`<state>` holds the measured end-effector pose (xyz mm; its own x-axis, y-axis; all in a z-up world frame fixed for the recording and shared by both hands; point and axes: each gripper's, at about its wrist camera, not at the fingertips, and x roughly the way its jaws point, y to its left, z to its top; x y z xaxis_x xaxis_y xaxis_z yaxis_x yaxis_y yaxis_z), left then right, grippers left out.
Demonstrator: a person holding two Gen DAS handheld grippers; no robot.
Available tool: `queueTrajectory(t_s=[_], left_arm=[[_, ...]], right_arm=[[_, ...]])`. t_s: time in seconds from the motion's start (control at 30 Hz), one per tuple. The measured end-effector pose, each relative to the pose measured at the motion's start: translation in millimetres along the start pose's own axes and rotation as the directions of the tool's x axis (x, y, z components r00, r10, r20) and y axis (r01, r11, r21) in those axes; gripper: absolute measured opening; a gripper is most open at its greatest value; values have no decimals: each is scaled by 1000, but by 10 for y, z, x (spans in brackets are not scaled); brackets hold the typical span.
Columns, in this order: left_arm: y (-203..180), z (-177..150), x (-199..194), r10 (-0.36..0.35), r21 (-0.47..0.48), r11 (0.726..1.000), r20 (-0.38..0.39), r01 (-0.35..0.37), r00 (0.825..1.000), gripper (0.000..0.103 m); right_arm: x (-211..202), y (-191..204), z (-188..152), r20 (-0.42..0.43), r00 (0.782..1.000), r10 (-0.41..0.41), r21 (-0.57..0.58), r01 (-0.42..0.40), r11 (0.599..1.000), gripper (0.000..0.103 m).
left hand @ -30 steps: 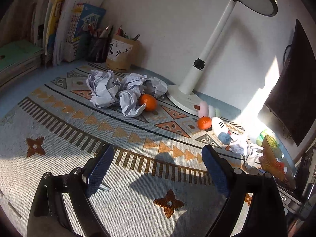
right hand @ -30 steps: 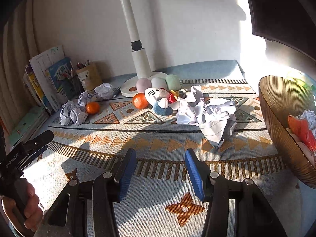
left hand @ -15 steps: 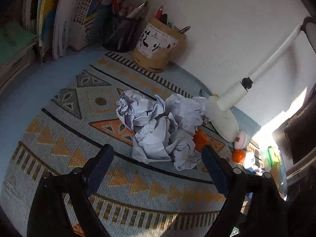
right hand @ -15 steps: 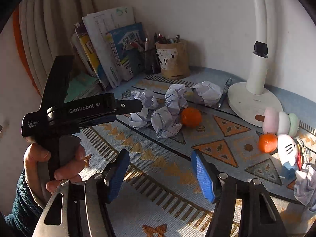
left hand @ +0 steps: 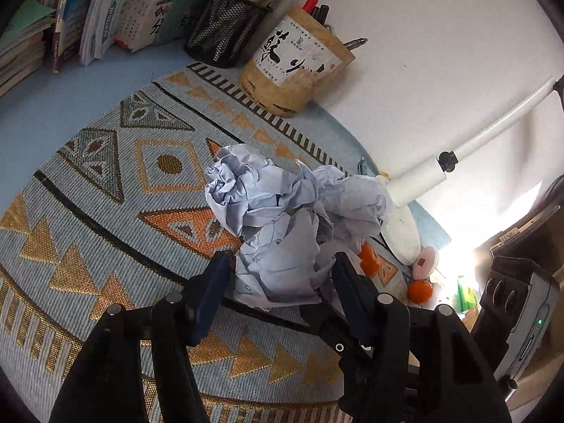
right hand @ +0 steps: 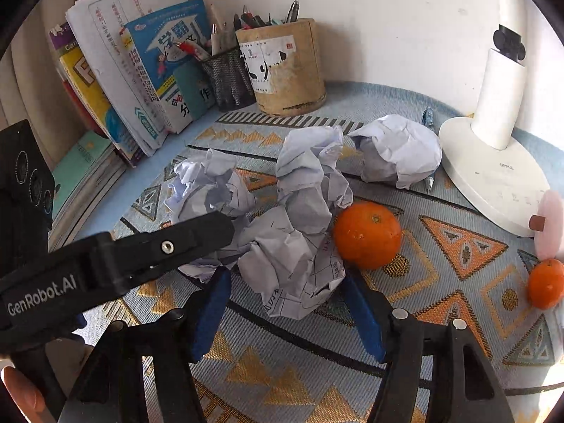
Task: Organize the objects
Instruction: 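Grasp crumpled paper with the left tool while the right grasps another, lift both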
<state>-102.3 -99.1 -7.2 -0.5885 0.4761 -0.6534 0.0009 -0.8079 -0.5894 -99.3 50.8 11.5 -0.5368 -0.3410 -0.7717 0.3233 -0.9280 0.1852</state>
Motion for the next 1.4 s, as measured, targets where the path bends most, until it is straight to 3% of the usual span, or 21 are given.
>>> queueTrajectory(t_s=[0.03, 0.13, 0.33, 0.53, 0.7, 0.8, 0.93, 1.0, 1.07, 1.13, 1.2, 1.4], left_arm=[[-23, -15, 10, 10, 9, 1000, -1, -10, 1000, 47], [-65, -50, 21, 34, 40, 999, 9, -34, 999, 41], [-290, -226, -96, 10, 140, 990, 58, -18, 998, 40], [-1007, -926, -397, -45, 342, 940, 57, 23, 997, 40], [-1569, -1633, -547, -101, 450, 889, 16, 83, 995, 40], [-1818, -1960, -504, -69, 501, 864, 33, 43, 997, 40], [-1995, -2196, -377, 0, 548, 834, 112, -62, 994, 40], [-2033, -2235, -300, 31, 547, 833, 94, -78, 995, 40], [-2043, -2262, -261, 36, 546, 834, 90, -80, 995, 40], [-2065, -2293, -243, 50, 566, 818, 107, -102, 993, 40], [-2060, -2314, -271, 26, 575, 814, 105, -82, 994, 40], [-2059, -2324, -271, 23, 575, 814, 96, -74, 995, 40]], right_arm=[[12, 7, 4, -1, 1000, -19, -2, 19, 1000, 52], [-10, -27, 12, 18, 1000, -24, 9, 24, 1000, 46], [-357, -117, -181, 38, 999, 16, 35, -17, 999, 46], [-1291, -427, -747, 98, 995, -13, 50, 8, 999, 46], [-2065, -864, -1457, 144, 980, -139, 89, 127, 988, 47], [-2293, -1049, -1845, 129, 970, -205, 58, 199, 978, 47], [-2378, -1228, -2278, 127, 952, -278, 17, 279, 960, 48], [-2369, -1320, -2421, 116, 951, -286, 23, 285, 958, 48], [-2389, -1373, -2505, 123, 953, -276, 29, 274, 961, 49], [-2402, -1417, -2545, 130, 954, -270, 57, 264, 963, 58], [-2397, -1488, -2582, 120, 970, -211, 109, 198, 974, 65], [-2394, -1522, -2612, 125, 972, -197, 253, 161, 954, 67]])
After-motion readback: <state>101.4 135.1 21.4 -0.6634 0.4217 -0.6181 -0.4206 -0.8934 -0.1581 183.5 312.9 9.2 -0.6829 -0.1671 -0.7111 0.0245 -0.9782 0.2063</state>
